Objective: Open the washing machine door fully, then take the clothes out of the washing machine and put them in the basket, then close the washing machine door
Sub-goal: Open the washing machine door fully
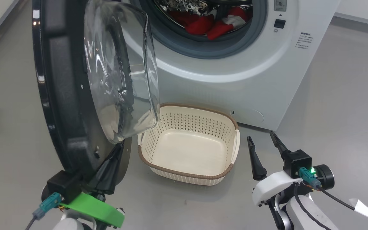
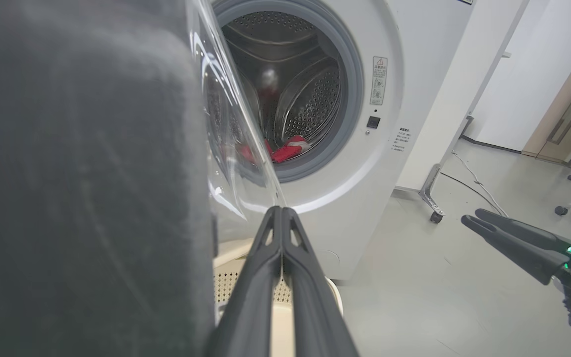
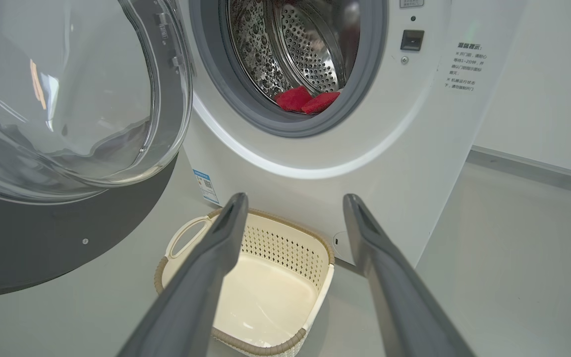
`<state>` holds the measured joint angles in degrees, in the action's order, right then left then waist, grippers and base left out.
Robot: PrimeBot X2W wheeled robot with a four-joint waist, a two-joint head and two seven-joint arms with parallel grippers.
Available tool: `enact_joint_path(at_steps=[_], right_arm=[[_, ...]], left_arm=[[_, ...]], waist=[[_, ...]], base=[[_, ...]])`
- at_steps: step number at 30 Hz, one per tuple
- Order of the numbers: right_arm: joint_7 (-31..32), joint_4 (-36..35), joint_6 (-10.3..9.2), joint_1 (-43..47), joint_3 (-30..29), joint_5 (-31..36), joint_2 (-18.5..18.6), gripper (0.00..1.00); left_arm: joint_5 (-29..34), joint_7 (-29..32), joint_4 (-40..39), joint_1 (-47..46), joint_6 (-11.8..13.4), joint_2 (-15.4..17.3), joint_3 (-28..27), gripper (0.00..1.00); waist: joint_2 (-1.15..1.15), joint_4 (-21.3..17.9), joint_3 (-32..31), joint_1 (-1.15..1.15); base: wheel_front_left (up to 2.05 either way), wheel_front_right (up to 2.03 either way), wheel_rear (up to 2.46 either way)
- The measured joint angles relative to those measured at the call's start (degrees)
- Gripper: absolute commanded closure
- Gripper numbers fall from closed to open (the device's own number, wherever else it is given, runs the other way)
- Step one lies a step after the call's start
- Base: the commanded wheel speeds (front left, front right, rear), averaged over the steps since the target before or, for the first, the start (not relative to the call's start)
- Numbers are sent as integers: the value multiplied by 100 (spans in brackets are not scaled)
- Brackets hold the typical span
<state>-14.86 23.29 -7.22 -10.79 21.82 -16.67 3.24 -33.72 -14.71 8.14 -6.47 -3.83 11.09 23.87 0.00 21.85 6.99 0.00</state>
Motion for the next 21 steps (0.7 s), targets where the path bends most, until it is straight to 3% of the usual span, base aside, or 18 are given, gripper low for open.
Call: enact_joint_path(at_steps=[11,21], right_arm=[[0,22,0,-1,180,-34,-2,0],[0,66,0,-57,404,-63,2,0]], left_arm=[[-93,0,261,71,332,156,-858,100],[-339,1,635,70,606,444,-1744,100]], waist=[[0,269,65,0],[0,104,201,0]], base=[[0,0,0],[0,0,0]])
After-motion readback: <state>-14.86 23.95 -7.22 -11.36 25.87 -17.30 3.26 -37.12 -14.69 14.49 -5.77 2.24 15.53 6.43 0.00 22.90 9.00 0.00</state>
